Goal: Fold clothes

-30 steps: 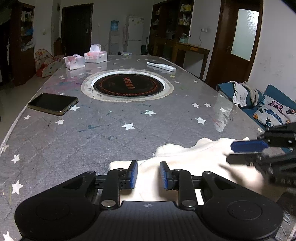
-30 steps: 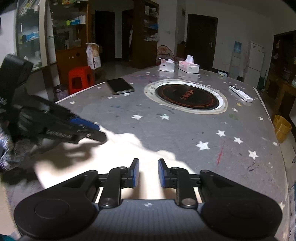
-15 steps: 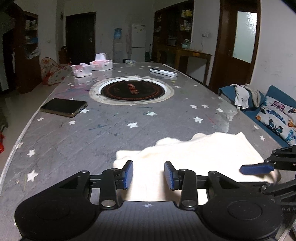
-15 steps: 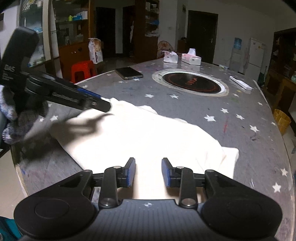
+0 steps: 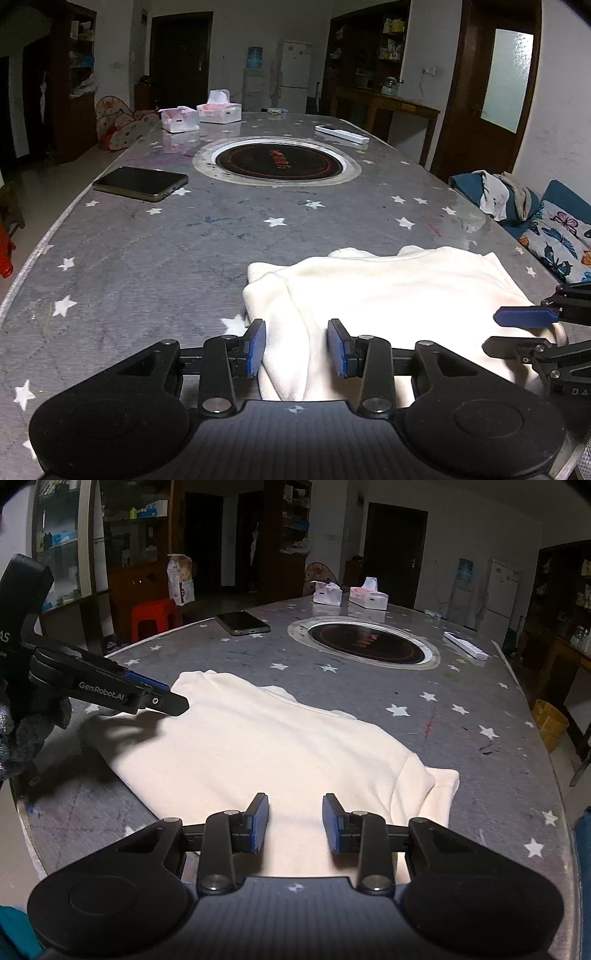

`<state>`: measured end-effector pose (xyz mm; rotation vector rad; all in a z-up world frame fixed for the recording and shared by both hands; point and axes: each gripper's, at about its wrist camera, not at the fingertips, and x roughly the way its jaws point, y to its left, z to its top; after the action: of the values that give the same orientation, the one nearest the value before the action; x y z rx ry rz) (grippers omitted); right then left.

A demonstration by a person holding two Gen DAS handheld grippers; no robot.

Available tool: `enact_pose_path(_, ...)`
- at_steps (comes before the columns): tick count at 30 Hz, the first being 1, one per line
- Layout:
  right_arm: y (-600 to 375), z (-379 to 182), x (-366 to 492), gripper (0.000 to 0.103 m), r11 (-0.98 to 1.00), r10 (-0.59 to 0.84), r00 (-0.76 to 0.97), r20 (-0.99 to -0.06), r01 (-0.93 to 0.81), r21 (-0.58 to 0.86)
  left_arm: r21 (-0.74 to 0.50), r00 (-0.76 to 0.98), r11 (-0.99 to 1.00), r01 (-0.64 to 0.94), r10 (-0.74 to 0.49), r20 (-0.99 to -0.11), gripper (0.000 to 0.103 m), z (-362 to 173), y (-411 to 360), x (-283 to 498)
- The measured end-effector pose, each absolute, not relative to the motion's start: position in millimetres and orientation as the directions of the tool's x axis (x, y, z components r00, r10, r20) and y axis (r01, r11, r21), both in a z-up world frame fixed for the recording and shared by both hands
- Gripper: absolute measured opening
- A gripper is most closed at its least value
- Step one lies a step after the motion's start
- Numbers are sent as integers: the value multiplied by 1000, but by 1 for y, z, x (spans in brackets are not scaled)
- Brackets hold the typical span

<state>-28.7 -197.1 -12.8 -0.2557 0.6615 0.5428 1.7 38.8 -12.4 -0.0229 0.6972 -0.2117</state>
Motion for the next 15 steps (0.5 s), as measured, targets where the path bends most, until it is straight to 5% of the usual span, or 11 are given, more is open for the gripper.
enact_pose_path(15, -236, -8, -29, 32, 877, 330, 690, -644, -476, -61, -77, 711, 972, 221, -215, -670, 44, -10, -1, 9)
